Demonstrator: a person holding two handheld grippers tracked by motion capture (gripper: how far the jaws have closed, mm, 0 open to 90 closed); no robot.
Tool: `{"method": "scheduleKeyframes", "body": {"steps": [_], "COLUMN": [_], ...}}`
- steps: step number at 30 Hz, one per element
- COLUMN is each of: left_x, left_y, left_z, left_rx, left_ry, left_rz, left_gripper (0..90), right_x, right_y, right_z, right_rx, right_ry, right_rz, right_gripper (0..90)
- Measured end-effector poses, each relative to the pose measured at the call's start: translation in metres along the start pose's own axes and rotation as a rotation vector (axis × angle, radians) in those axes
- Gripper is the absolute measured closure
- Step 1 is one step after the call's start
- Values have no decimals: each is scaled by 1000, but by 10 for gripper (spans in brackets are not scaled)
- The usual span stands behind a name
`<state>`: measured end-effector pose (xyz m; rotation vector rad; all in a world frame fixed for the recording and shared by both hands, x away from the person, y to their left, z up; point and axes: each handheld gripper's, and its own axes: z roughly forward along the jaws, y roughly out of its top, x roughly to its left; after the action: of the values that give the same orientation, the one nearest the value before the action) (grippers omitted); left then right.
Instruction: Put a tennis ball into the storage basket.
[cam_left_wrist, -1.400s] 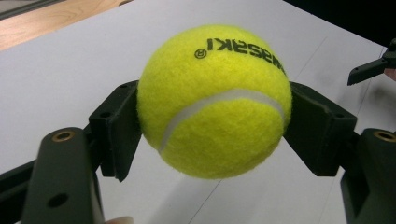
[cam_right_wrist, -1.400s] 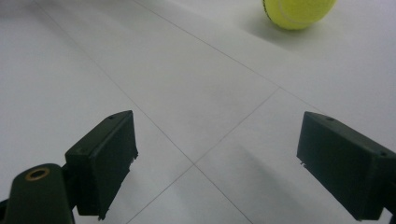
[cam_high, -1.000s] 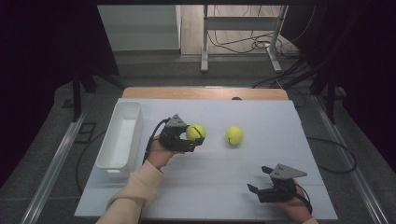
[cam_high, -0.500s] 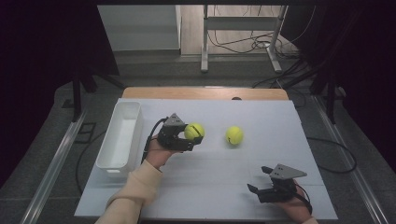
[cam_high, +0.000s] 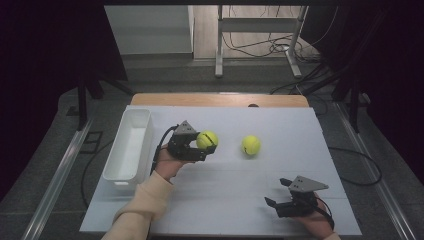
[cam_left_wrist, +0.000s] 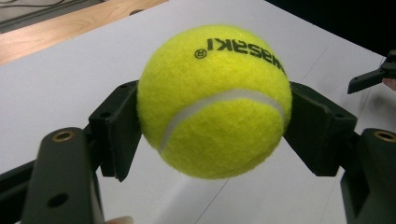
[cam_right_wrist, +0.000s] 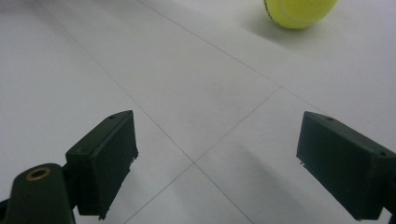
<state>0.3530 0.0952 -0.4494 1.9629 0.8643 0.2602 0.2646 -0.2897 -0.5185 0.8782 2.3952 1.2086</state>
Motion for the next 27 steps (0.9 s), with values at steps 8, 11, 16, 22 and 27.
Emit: {"method": "scheduleKeyframes", "body": {"steps": [8,11,16,22,27], "left_x": [0,1,0,1,3], "left_y": [0,1,2,4,5], "left_z": [-1,-3,-5,-10,-14], "left_rx": [-4,-11,-13,-26,-38], "left_ry": [1,0,0,1,4], "left_rz": [0,-1,6,5,1], "left_gripper": [260,260,260,260,260], "right_x": [0,0,0,0,0], "right_y": [0,0,0,0,0], "right_z": [0,0,0,0,0], "right_rx": [0,1,5,5,5], "right_ry": [1,1,-2,-2,-2], "right_rz": [-1,-2,-4,-5,-6], "right_gripper": [124,124,125,124,125]}}
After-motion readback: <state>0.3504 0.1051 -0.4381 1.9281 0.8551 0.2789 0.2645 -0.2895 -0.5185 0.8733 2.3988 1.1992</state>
